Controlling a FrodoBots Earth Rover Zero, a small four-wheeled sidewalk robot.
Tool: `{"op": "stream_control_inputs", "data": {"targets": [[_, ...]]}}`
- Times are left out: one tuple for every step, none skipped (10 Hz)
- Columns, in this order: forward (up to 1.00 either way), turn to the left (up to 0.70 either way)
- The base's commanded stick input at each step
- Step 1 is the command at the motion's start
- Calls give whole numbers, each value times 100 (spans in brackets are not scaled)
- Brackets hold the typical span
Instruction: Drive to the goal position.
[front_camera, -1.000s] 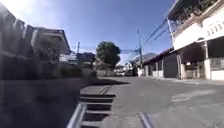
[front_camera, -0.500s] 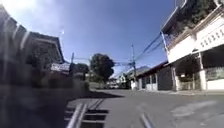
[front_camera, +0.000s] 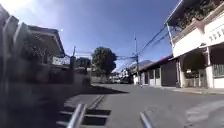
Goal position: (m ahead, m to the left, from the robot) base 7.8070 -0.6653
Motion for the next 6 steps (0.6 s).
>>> {"op": "stream_control_inputs", "data": {"targets": [[70,0],[78,0],[85,0],[90,0],[100,0],[100,0]]}}
